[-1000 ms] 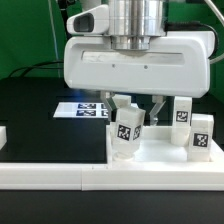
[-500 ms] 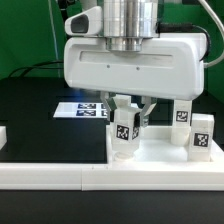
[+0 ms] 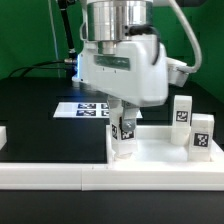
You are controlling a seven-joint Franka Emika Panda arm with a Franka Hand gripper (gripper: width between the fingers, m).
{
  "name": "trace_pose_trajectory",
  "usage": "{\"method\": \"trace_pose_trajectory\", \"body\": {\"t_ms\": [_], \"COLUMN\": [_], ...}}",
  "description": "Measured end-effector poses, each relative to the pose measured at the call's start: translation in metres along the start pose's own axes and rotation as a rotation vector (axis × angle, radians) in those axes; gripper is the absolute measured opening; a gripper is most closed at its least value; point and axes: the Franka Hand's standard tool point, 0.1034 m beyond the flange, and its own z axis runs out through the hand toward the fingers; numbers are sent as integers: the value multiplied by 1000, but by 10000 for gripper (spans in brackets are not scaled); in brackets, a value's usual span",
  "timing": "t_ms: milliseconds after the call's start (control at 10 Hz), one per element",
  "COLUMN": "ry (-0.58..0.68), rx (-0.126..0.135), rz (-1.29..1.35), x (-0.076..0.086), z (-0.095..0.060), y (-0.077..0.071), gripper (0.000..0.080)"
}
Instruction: Assemble square table
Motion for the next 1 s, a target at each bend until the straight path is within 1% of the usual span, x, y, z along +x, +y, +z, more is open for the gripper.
{"method": "trace_pose_trajectory", "body": {"t_ms": [100,200,300,400,500,600,700,800,1000], "ry": [-30,-50,-48,-47,-41,-17,-7,-14,-3], "rx": [20,20,18,17,21,44,55,59,49], "rz": [133,172,179,144,102,-143,-386,-530,-632], "x": [1,3,2,2,3,2,0,1,4], "z": [0,-1,1,1,1,0,0,0,1], "y": [2,3,3,3,3,1,5,8,9], "gripper": [294,294,355,489,489,614,638,638,648]}}
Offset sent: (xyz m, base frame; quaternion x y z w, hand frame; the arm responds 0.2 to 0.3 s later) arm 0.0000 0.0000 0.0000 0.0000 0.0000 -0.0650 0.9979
